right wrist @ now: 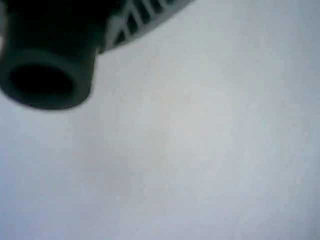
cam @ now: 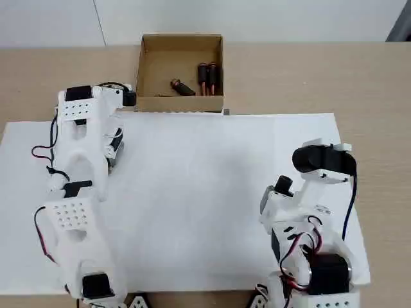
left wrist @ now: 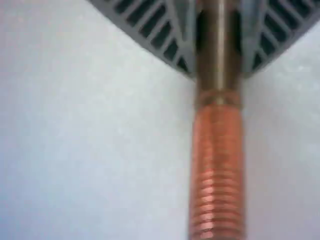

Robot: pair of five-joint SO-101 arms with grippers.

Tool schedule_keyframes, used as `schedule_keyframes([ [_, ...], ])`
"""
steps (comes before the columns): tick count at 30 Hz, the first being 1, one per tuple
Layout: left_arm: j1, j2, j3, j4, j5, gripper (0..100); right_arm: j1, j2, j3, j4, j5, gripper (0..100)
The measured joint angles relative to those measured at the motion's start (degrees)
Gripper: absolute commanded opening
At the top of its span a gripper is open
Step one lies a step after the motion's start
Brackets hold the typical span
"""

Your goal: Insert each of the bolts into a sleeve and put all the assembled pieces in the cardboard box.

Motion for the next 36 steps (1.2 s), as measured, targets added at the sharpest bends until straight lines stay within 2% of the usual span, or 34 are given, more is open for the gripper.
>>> schedule_keyframes([
  [5,3.69,-7.21,0.00,-0.26,11.78,1,0.00,0.00,0.00,0.00,0.00,0.4],
  [8,5.27,-10.55,0.00,-0.09,16.53,1,0.00,0.00,0.00,0.00,0.00,0.4],
  [12,5.19,-11.96,0.00,-0.09,21.01,1,0.00,0.00,0.00,0.00,0.00,0.4],
  [15,3.69,-11.96,0.00,0.09,27.08,1,0.00,0.00,0.00,0.00,0.00,0.4],
  [18,2.37,-11.96,0.00,0.09,37.80,1,0.00,0.00,0.00,0.00,0.00,0.4],
  [23,0.88,-12.31,1.23,0.09,64.26,1,0.00,0.00,0.00,0.00,0.00,0.4],
  [28,0.88,-12.31,3.08,0.09,86.07,1,0.00,0.00,0.00,0.00,0.00,0.4],
  [32,0.88,-12.31,3.43,0.09,99.52,1,0.00,0.00,0.00,0.00,0.00,0.4],
  [36,0.88,-12.31,3.43,0.09,107.52,1,0.00,0.00,0.00,0.00,0.00,0.4],
])
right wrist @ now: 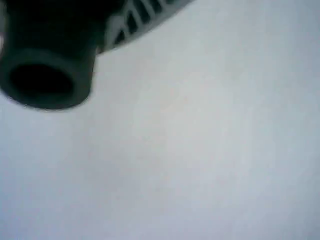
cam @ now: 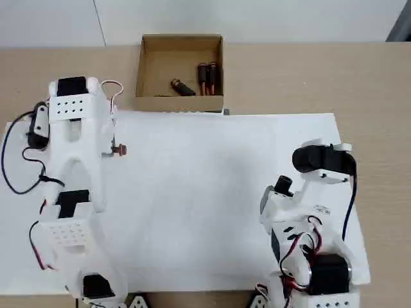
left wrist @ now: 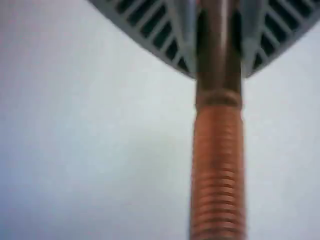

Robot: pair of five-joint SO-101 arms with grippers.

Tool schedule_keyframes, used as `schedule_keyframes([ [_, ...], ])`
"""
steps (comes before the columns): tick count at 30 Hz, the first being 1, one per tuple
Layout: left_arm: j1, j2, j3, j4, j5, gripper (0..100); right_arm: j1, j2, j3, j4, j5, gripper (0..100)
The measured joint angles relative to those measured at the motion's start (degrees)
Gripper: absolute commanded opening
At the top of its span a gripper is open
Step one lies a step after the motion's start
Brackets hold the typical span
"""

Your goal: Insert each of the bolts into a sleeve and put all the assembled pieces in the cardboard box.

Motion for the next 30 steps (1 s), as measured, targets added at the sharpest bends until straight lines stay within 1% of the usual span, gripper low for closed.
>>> schedule_keyframes([
  [2,0.00,0.00,0.00,0.00,2.46,1,0.00,0.00,0.00,0.00,0.00,0.4],
  [6,0.00,0.00,0.00,0.00,3.78,1,0.00,0.00,0.00,0.00,0.00,0.4],
  [10,0.00,0.00,0.00,0.00,3.43,10,0.00,0.00,0.00,0.00,0.00,0.4],
  [13,0.00,-0.09,0.00,0.00,0.88,16,0.00,0.00,0.00,0.00,0.00,0.4],
  [22,0.00,-0.26,0.00,0.00,-0.79,17,0.00,0.00,0.00,0.00,0.00,0.4],
  [24,0.00,-0.26,0.00,0.00,-2.99,17,0.00,0.00,0.00,0.00,0.00,0.4],
  [25,0.00,-0.26,0.00,0.00,-5.19,17,0.00,0.00,0.00,0.00,0.00,0.4],
  [27,0.00,-0.26,0.00,0.00,-11.08,17,0.00,0.00,0.00,0.00,0.00,0.4],
  [30,0.00,-0.26,0.00,0.00,-22.86,17,0.00,0.00,0.00,0.00,0.00,0.4],
])
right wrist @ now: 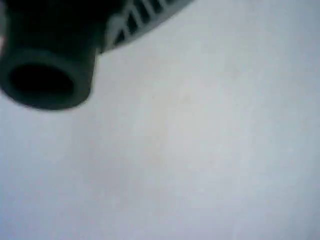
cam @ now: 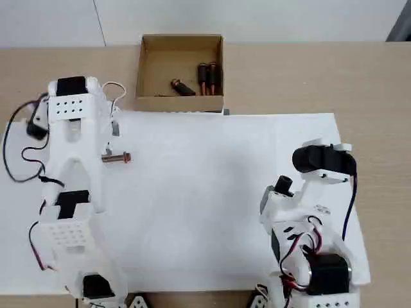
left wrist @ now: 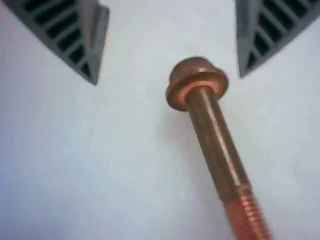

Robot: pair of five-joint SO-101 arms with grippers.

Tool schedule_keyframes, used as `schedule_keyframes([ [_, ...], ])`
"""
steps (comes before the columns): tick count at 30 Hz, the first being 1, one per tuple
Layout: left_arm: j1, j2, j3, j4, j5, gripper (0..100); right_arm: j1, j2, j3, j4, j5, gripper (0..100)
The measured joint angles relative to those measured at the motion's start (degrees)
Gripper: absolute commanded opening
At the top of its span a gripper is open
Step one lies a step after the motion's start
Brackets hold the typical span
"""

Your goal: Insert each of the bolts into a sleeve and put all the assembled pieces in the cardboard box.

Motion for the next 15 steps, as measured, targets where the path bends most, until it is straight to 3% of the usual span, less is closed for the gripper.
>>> schedule_keyframes([
  [5,0.00,0.00,0.00,0.00,-21.45,17,0.00,0.00,0.00,0.00,0.00,0.4],
  [15,-0.70,0.00,0.00,0.00,-50.99,17,0.00,0.00,0.00,0.00,0.00,0.4],
])
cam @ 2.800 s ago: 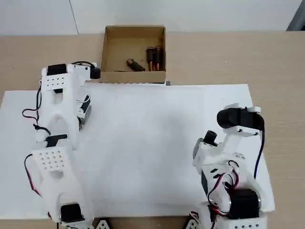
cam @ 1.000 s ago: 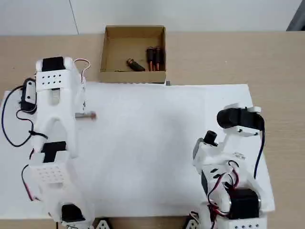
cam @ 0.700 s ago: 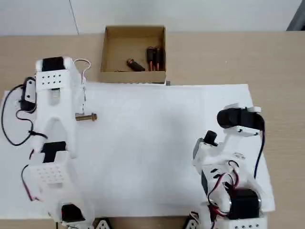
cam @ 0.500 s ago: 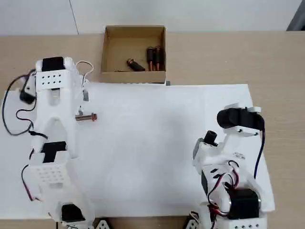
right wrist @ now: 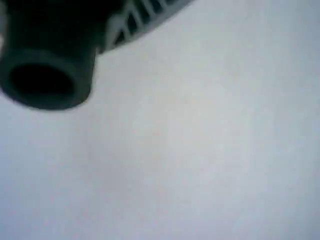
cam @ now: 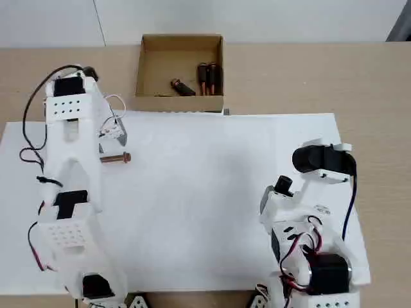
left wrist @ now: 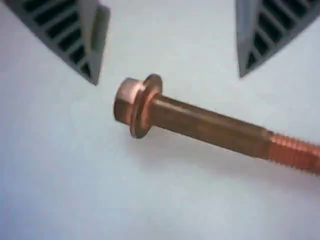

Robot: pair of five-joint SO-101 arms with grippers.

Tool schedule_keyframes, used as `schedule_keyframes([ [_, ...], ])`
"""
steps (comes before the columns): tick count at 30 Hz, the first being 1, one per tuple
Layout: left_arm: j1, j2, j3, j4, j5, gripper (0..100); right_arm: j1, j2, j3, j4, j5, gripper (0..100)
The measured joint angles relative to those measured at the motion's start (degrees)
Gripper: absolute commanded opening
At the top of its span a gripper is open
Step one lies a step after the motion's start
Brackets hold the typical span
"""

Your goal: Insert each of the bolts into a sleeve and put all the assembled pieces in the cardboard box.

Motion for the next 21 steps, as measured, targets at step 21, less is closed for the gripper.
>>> schedule_keyframes([
  [21,0.00,0.00,2.37,0.00,-66.20,17,0.00,0.00,0.00,0.00,0.00,0.4],
])
